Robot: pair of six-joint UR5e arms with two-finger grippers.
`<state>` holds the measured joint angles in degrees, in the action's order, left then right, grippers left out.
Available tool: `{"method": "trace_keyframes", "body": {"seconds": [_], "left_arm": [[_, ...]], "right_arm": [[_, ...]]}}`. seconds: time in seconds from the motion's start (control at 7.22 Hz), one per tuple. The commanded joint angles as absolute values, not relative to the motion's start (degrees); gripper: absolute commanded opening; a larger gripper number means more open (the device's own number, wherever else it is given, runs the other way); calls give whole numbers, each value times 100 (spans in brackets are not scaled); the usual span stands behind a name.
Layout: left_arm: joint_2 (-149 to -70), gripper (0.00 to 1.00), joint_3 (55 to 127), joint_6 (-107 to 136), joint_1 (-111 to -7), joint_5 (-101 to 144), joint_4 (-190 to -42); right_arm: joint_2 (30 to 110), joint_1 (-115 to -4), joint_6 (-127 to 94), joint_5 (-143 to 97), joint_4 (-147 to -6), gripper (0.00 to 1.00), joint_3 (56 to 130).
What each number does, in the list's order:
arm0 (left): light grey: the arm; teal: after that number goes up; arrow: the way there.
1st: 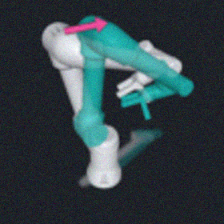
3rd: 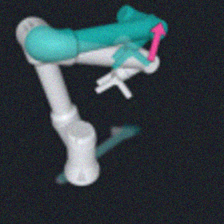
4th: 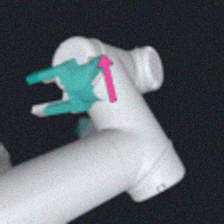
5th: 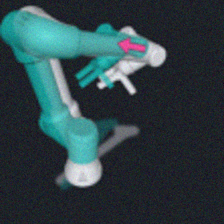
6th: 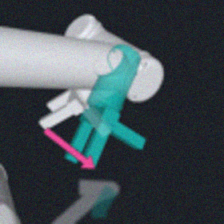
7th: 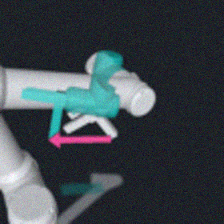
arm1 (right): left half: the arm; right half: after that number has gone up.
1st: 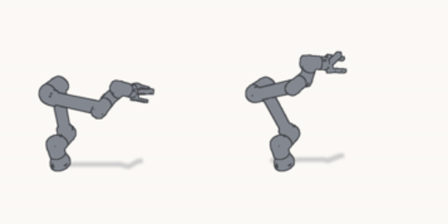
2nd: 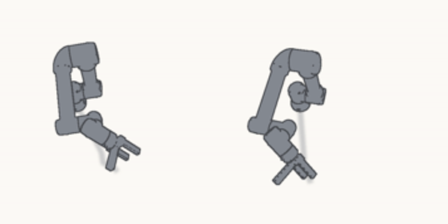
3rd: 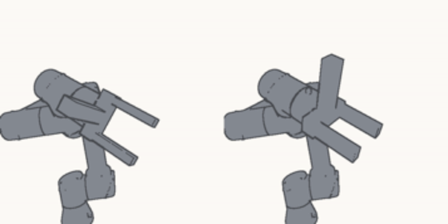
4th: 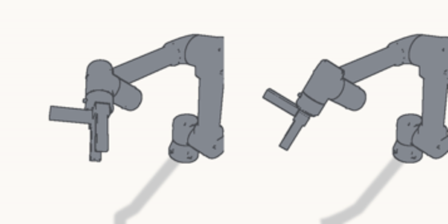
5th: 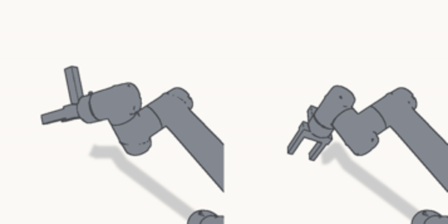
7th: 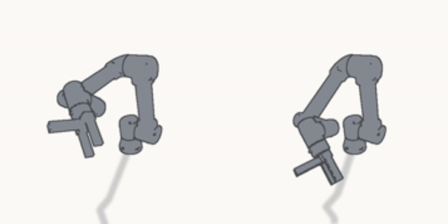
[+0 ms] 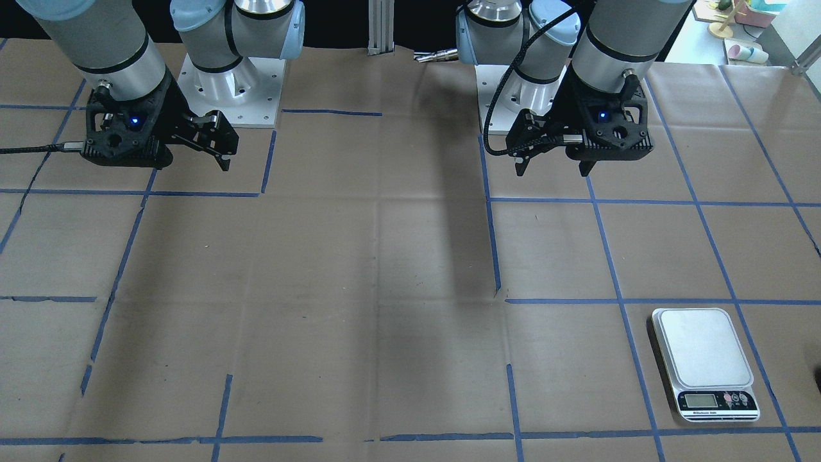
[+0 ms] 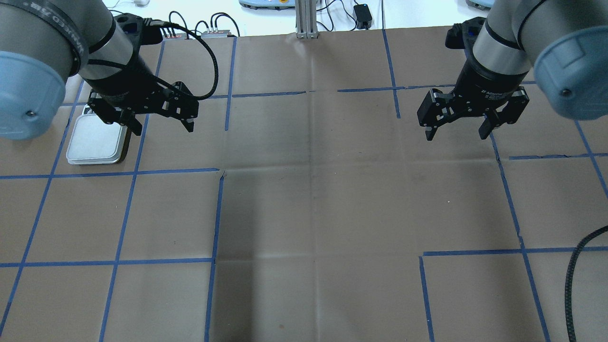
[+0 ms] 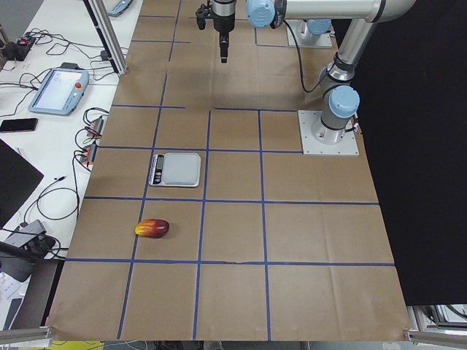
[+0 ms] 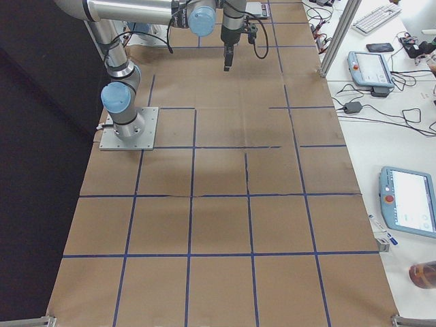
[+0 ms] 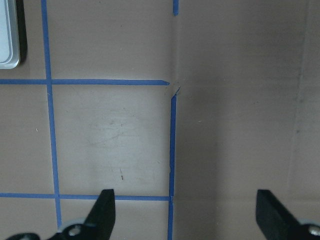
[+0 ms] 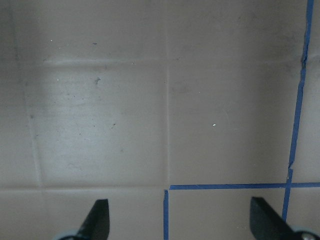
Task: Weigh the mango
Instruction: 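Move the left gripper toward the red-yellow mango beside the scale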
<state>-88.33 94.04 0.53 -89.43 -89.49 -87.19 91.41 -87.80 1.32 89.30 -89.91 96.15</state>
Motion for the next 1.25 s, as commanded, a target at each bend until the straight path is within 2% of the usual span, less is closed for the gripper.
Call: {"method": "trace_keyframes", "body": {"seconds": [0.0, 1.11], "left_arm": [[-8842, 100, 9396, 53, -8947, -8947, -8719], [-9000, 100, 9264, -236, -8509, -8921, -8701]], "right_arm": [[9141, -8780, 132, 8930, -8991, 100, 9615], [9141, -8780, 132, 8930, -8991, 100, 9615]]}}
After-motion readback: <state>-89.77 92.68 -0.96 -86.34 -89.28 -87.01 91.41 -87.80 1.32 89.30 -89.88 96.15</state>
